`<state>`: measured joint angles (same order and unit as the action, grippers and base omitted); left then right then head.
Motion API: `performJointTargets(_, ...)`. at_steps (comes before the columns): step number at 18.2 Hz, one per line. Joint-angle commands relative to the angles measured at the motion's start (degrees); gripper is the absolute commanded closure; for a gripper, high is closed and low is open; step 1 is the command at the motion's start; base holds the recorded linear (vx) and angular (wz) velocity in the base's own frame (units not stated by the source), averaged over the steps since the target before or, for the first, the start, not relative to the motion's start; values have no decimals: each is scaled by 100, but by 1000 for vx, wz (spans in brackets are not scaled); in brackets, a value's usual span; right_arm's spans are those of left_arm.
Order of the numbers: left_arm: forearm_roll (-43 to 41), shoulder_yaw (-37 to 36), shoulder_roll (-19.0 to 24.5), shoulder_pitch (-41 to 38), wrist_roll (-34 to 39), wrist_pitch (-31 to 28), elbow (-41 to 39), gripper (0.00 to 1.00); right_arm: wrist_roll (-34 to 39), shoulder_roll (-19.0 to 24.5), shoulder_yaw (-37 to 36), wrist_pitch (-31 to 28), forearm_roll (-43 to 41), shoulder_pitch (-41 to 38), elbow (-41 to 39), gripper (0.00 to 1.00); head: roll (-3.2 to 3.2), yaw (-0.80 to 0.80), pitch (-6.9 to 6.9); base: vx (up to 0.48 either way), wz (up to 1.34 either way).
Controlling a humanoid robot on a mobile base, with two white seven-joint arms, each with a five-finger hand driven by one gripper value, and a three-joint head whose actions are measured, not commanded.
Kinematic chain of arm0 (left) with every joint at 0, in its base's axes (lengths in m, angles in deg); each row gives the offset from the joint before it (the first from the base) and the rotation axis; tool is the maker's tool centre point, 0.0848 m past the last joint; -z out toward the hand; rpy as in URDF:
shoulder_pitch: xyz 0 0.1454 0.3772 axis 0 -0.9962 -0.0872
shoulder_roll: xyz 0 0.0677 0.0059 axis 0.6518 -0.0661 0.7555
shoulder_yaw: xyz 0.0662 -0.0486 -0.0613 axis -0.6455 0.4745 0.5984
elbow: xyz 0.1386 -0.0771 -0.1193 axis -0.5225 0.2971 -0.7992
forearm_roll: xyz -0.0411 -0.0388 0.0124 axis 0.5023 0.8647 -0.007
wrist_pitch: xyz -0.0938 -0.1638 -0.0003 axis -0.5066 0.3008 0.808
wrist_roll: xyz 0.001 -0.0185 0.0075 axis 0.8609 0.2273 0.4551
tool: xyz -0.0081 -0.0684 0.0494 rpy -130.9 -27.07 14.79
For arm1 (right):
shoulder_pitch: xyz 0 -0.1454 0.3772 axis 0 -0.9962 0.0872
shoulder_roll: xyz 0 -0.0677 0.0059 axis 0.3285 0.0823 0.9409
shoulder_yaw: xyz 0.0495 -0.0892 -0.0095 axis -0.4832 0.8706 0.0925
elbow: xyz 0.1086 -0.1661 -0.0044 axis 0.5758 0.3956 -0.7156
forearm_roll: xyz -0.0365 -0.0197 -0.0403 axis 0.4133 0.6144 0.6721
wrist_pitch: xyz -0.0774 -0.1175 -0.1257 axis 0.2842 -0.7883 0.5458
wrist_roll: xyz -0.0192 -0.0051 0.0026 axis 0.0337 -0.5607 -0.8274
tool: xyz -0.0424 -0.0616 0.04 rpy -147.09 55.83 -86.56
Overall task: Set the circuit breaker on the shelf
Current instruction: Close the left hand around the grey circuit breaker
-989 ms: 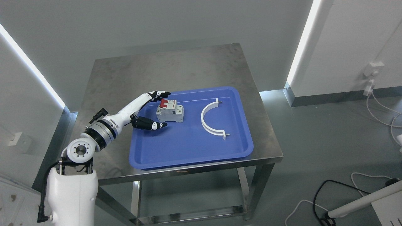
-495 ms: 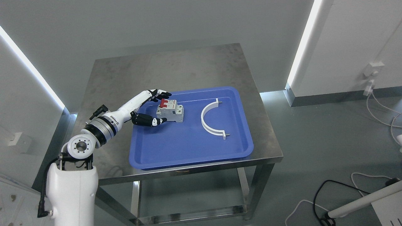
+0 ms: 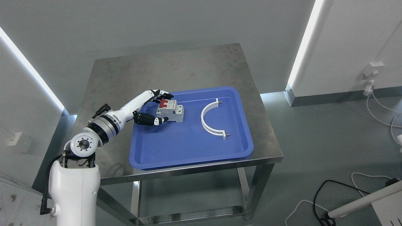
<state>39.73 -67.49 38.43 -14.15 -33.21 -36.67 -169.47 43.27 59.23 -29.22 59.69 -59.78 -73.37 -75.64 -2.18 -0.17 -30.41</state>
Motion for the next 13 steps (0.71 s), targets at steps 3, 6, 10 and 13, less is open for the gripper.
performJointTargets(3, -36, -147, -167, 16, -3, 12, 243, 46, -2, -100, 0, 4, 0, 0, 0, 0, 0, 0, 0, 0, 0)
performJointTargets(6, -211, -121, -167, 86, 6, 82, 392, 49, -2, -100, 0, 4, 0, 0, 0, 0, 0, 0, 0, 0, 0)
performJointTargets(10, -220, -86, -167, 86, 14, 153, 454, 54, -2, -100, 0, 4, 0, 0, 0, 0, 0, 0, 0, 0, 0)
performJointTargets(13, -220, -42, -158, 86, 14, 328, 507, 58, -2, -100, 0, 4, 0, 0, 0, 0, 0, 0, 0, 0, 0)
